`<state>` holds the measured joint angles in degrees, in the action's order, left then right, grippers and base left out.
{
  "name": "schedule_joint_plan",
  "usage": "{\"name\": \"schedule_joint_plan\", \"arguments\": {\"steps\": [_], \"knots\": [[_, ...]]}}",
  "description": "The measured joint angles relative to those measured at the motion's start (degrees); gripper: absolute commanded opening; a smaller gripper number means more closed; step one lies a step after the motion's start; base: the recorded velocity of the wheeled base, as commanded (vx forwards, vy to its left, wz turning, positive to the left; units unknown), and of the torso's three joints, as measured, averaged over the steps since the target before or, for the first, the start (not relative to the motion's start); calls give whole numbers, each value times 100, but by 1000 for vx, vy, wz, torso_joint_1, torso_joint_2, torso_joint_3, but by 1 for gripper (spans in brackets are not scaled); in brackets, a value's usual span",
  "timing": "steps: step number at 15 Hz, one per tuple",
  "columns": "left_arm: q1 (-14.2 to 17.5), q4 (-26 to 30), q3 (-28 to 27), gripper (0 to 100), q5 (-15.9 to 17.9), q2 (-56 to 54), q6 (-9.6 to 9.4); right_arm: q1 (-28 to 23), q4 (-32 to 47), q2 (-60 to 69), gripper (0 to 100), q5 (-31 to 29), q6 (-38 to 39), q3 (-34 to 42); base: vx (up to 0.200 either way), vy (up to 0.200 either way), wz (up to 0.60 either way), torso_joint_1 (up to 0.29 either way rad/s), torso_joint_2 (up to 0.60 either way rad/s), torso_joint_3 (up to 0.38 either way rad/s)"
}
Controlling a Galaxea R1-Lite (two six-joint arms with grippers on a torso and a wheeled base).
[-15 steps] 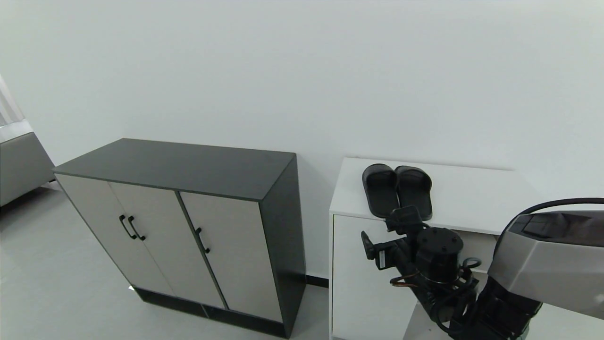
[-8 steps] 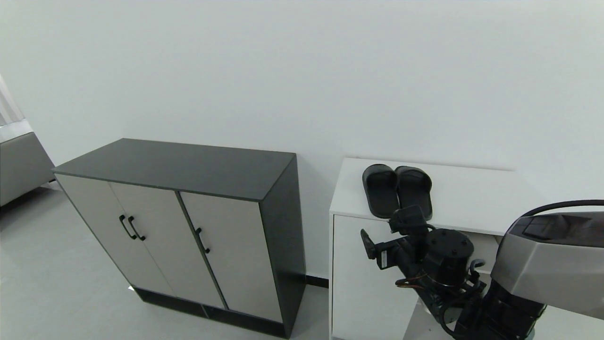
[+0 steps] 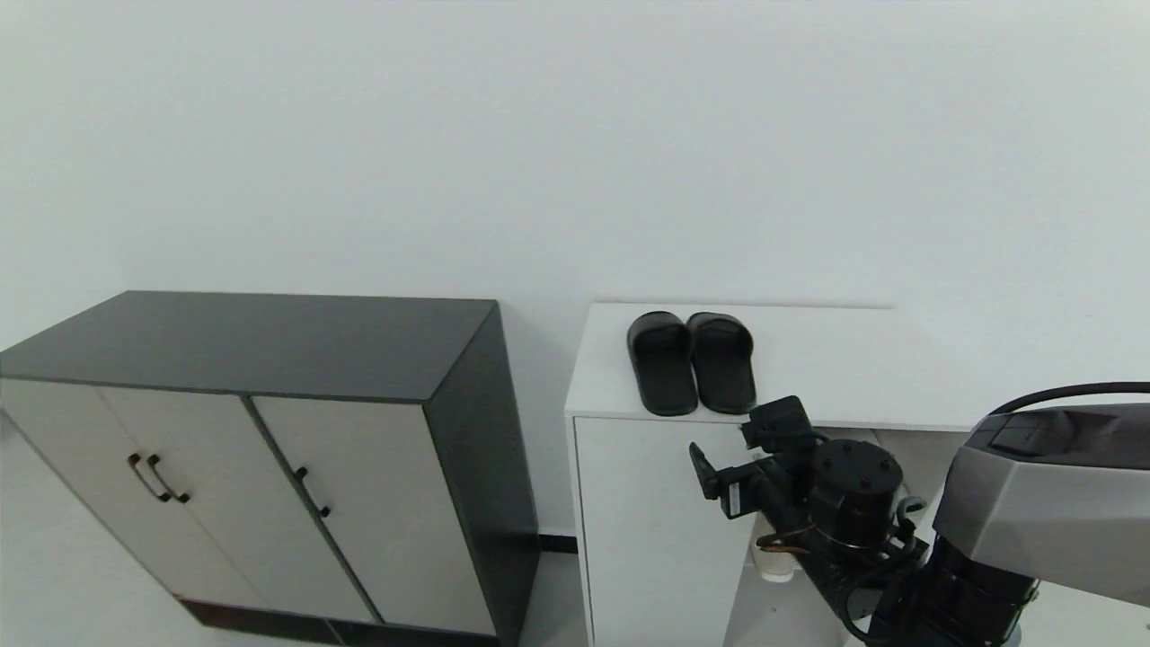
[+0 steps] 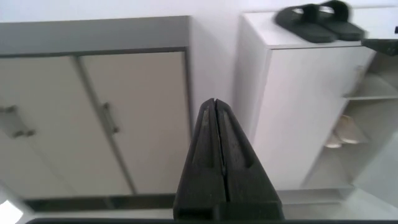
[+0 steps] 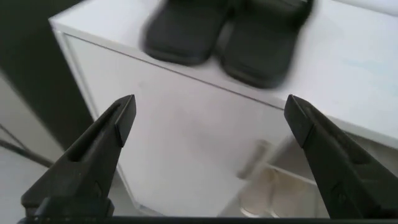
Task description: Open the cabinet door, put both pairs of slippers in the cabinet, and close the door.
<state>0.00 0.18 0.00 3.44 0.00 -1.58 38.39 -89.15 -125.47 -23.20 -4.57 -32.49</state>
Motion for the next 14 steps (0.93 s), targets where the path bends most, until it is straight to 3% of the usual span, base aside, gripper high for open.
{"name": "schedule_joint_plan", "arguments": {"steps": [6,7,9,12,14], "knots": [[2,4,0,0,0,0,6,4,148,74,100,90,-134,-23,0,0,0,0,0,0],[0,4,0,0,0,0,4,11,622,218,100,82,20,-118,0,0,0,0,0,0],[0,4,0,0,0,0,2,94,2406,672,100,38,541,-480,0,0,0,0,0,0],[0,4,0,0,0,0,0,339,4848,1334,100,-406,1469,-1564,0,0,0,0,0,0],[0,4,0,0,0,0,-2,518,5543,1521,100,-844,1974,-2172,0,0,0,0,0,0]]}}
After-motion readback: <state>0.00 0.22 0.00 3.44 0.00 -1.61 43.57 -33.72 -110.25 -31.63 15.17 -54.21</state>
